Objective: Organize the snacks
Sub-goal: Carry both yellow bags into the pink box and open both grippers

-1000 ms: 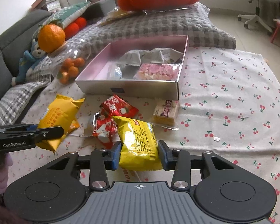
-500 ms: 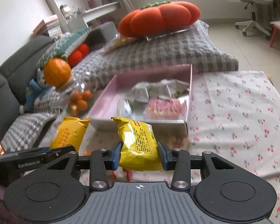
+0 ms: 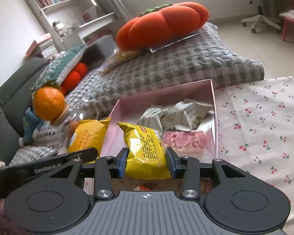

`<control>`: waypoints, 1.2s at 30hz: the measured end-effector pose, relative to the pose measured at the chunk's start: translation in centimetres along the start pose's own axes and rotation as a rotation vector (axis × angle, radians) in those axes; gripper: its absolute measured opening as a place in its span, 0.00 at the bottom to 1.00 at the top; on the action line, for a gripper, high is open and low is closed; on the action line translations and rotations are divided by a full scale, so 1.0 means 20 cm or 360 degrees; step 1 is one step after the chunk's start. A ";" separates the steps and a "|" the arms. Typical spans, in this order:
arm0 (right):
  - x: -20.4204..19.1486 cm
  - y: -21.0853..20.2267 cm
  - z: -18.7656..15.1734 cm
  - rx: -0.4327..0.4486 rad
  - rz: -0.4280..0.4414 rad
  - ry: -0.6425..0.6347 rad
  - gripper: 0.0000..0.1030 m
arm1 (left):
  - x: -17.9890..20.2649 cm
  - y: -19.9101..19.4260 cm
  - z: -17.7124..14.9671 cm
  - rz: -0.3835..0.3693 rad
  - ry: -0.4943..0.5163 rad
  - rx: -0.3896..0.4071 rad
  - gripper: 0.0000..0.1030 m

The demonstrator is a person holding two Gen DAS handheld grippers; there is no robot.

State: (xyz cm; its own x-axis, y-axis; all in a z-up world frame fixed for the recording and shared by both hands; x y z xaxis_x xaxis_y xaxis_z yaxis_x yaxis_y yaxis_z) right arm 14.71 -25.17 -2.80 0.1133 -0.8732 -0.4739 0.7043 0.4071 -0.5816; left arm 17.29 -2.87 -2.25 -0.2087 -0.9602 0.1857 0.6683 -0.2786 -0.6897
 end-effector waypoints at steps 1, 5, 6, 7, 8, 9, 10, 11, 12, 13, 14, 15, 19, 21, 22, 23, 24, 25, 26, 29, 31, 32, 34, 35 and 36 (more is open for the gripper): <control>0.01 0.01 0.00 0.0004 -0.0005 0.0010 0.39 | 0.00 0.02 0.01 0.0009 0.0008 -0.0005 0.38; 0.04 0.06 0.01 0.0004 -0.0029 0.0015 0.39 | 0.00 0.11 0.05 0.0047 0.0057 -0.0038 0.38; 0.05 0.07 0.01 0.0005 -0.0037 0.0018 0.39 | 0.00 0.13 0.05 0.0057 0.0073 -0.0043 0.38; 0.05 0.08 0.02 0.0008 -0.0036 0.0026 0.39 | 0.00 0.15 0.06 0.0061 0.0087 -0.0047 0.38; 0.06 0.09 0.01 0.0011 -0.0032 0.0040 0.39 | 0.00 0.16 0.06 0.0069 0.0099 -0.0050 0.38; 0.07 0.10 0.01 0.0012 -0.0029 0.0049 0.39 | 0.00 0.18 0.07 0.0078 0.0108 -0.0052 0.38; 0.07 0.10 0.01 0.0013 -0.0031 0.0054 0.39 | 0.00 0.19 0.07 0.0084 0.0115 -0.0053 0.38; 0.08 0.11 0.01 0.0011 -0.0034 0.0057 0.39 | 0.01 0.20 0.07 0.0087 0.0119 -0.0055 0.38; 0.08 0.12 0.00 0.0007 -0.0036 0.0059 0.39 | 0.01 0.21 0.07 0.0090 0.0121 -0.0056 0.38; 0.08 0.13 0.00 0.0003 -0.0041 0.0061 0.39 | 0.01 0.22 0.07 0.0095 0.0122 -0.0056 0.38; 0.08 0.13 -0.01 -0.0003 -0.0046 0.0062 0.39 | 0.00 0.22 0.07 0.0096 0.0123 -0.0058 0.38; 0.09 0.14 -0.01 -0.0007 -0.0049 0.0063 0.39 | 0.00 0.23 0.06 0.0097 0.0131 -0.0063 0.39; 0.08 0.15 -0.02 -0.0007 -0.0059 0.0054 0.42 | 0.01 0.24 0.07 0.0114 0.0192 -0.0067 0.39; 0.07 0.15 -0.02 0.0010 -0.0066 0.0049 0.42 | 0.02 0.23 0.06 0.0116 0.0207 -0.0051 0.52; 0.07 0.15 -0.02 0.0017 -0.0070 0.0043 0.43 | 0.02 0.23 0.06 0.0114 0.0212 -0.0054 0.65; 0.06 0.14 -0.02 0.0024 -0.0075 0.0039 0.46 | 0.02 0.22 0.06 0.0112 0.0219 -0.0047 0.68; 0.06 0.14 -0.02 0.0034 -0.0080 0.0036 0.55 | 0.02 0.21 0.06 0.0110 0.0234 -0.0035 0.69; 0.05 0.13 -0.01 0.0044 -0.0090 0.0032 0.63 | 0.03 0.21 0.06 0.0108 0.0247 -0.0036 0.69; 0.05 0.12 -0.01 0.0058 -0.0103 0.0028 0.66 | 0.03 0.20 0.05 0.0107 0.0259 -0.0041 0.70; 0.04 0.10 0.00 0.0075 -0.0109 0.0020 0.68 | 0.04 0.18 0.05 0.0112 0.0278 -0.0044 0.73; 0.04 0.08 0.00 0.0077 -0.0103 0.0014 0.69 | 0.05 0.17 0.04 0.0115 0.0279 -0.0044 0.75; 0.04 0.07 0.00 0.0077 -0.0102 0.0012 0.70 | 0.05 0.16 0.04 0.0111 0.0276 -0.0043 0.75; 0.03 0.05 0.00 0.0075 -0.0108 0.0003 0.72 | 0.06 0.14 0.03 0.0105 0.0270 -0.0045 0.76; 0.03 0.04 -0.01 0.0074 -0.0109 -0.0004 0.73 | 0.06 0.14 0.02 0.0106 0.0268 -0.0046 0.76; 0.03 0.03 -0.01 0.0071 -0.0107 -0.0009 0.74 | 0.06 0.12 0.01 0.0107 0.0264 -0.0047 0.77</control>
State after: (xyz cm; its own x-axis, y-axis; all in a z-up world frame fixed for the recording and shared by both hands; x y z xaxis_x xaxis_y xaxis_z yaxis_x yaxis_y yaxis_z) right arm 15.09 -25.31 -3.52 0.0683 -0.8998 -0.4310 0.7410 0.3350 -0.5820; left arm 18.88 -4.77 -3.52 -0.2812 -0.9594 0.0222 0.6638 -0.2112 -0.7175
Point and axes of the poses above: each gripper's, at about its wrist camera, not at the fingertips, and y roughly the way its jaws point, x to its right, z to its top, the point moved 3 cm from there along y, roughly the way its jaws point
